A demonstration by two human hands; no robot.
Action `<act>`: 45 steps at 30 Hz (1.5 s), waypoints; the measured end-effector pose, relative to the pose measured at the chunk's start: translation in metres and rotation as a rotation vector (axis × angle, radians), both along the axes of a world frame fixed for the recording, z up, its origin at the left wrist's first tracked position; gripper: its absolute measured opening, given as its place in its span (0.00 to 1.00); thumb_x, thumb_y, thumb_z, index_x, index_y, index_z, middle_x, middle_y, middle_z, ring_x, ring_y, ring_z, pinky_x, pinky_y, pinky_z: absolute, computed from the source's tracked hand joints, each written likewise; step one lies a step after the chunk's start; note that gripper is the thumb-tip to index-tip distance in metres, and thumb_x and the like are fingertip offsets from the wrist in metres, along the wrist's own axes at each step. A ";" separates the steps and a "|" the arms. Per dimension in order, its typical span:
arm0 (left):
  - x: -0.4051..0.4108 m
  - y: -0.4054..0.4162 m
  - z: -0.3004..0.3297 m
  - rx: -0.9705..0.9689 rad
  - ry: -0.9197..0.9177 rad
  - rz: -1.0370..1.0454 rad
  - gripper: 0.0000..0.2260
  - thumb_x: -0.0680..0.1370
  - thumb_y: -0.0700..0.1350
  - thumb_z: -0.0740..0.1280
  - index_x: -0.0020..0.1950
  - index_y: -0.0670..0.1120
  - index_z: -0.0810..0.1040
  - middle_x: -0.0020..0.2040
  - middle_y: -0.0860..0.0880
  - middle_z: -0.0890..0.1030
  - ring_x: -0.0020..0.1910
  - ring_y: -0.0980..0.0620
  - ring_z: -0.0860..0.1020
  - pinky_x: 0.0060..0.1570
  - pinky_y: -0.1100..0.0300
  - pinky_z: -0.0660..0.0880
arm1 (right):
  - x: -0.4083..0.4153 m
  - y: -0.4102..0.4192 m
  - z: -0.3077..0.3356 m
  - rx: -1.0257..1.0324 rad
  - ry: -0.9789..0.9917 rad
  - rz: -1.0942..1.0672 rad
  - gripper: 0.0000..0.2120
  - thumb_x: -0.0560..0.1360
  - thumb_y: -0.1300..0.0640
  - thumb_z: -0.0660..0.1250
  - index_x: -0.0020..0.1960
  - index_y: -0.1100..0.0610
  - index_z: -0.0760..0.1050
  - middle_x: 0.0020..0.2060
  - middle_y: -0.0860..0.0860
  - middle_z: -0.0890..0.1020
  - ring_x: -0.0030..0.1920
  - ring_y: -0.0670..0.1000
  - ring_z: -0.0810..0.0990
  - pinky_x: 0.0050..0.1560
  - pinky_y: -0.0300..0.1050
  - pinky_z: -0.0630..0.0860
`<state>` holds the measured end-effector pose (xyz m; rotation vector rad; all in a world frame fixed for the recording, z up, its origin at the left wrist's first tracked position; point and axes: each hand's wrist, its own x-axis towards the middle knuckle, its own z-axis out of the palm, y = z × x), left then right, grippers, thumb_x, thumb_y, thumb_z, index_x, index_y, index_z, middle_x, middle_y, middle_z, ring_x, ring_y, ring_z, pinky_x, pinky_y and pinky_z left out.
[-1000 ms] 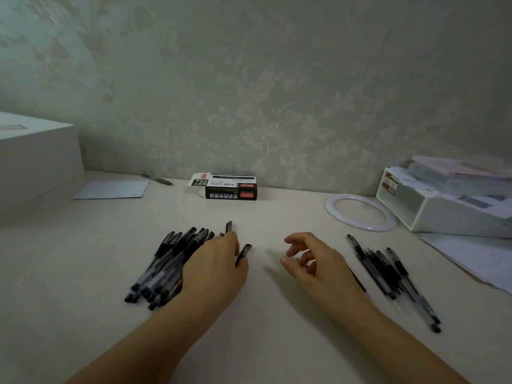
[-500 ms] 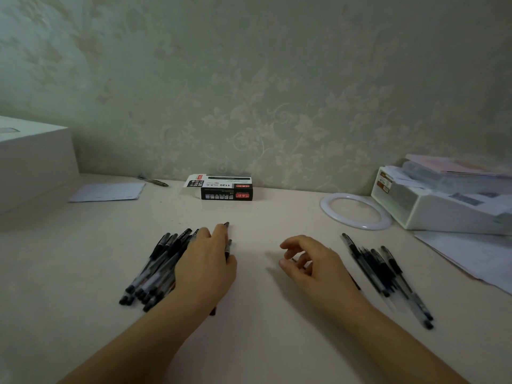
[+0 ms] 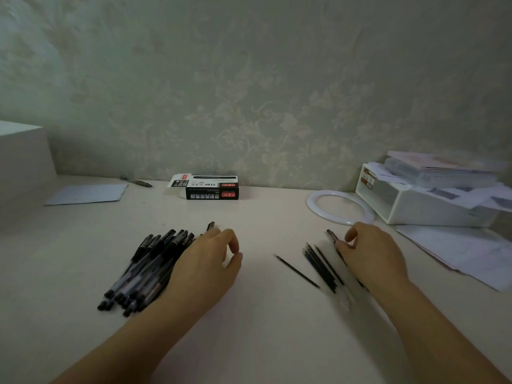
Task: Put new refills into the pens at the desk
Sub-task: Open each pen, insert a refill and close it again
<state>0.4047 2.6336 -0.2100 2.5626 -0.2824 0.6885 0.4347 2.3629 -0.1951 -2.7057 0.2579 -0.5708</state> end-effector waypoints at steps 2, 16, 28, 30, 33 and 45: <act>-0.001 -0.002 -0.002 -0.012 0.032 -0.031 0.05 0.76 0.49 0.67 0.41 0.54 0.72 0.34 0.55 0.70 0.35 0.58 0.70 0.32 0.66 0.63 | 0.001 -0.001 -0.001 -0.042 0.061 -0.026 0.10 0.78 0.48 0.66 0.50 0.55 0.76 0.44 0.50 0.79 0.43 0.51 0.78 0.41 0.46 0.75; 0.000 -0.001 -0.004 -0.031 0.069 -0.069 0.08 0.75 0.47 0.68 0.37 0.56 0.72 0.33 0.56 0.70 0.33 0.60 0.71 0.32 0.70 0.61 | 0.004 0.000 -0.008 -0.088 0.171 0.001 0.14 0.80 0.50 0.63 0.39 0.55 0.69 0.33 0.48 0.73 0.37 0.50 0.74 0.31 0.44 0.65; -0.002 -0.002 -0.001 -0.044 0.040 -0.074 0.07 0.75 0.46 0.68 0.38 0.54 0.74 0.34 0.55 0.70 0.34 0.59 0.71 0.32 0.69 0.63 | 0.005 0.003 -0.004 -0.032 0.106 0.025 0.14 0.80 0.50 0.63 0.39 0.56 0.71 0.32 0.48 0.73 0.34 0.49 0.74 0.33 0.44 0.69; -0.002 -0.003 0.001 -0.086 0.022 -0.086 0.05 0.76 0.47 0.68 0.39 0.54 0.76 0.35 0.55 0.72 0.34 0.58 0.71 0.33 0.69 0.64 | 0.003 0.009 0.007 0.150 0.019 0.091 0.12 0.79 0.47 0.63 0.43 0.55 0.73 0.35 0.46 0.76 0.37 0.48 0.76 0.36 0.44 0.70; -0.005 -0.009 0.003 -0.171 0.003 -0.122 0.05 0.77 0.51 0.67 0.41 0.54 0.77 0.35 0.56 0.74 0.34 0.58 0.72 0.34 0.70 0.66 | -0.005 0.032 0.017 0.658 0.015 0.285 0.13 0.78 0.46 0.65 0.42 0.55 0.78 0.33 0.45 0.80 0.36 0.46 0.77 0.38 0.41 0.71; -0.009 -0.018 0.005 -0.172 0.047 -0.346 0.08 0.81 0.51 0.58 0.51 0.52 0.75 0.28 0.56 0.71 0.30 0.57 0.70 0.29 0.66 0.61 | -0.024 0.085 -0.003 1.257 0.213 0.595 0.07 0.78 0.53 0.68 0.47 0.56 0.81 0.36 0.51 0.83 0.34 0.46 0.77 0.41 0.41 0.75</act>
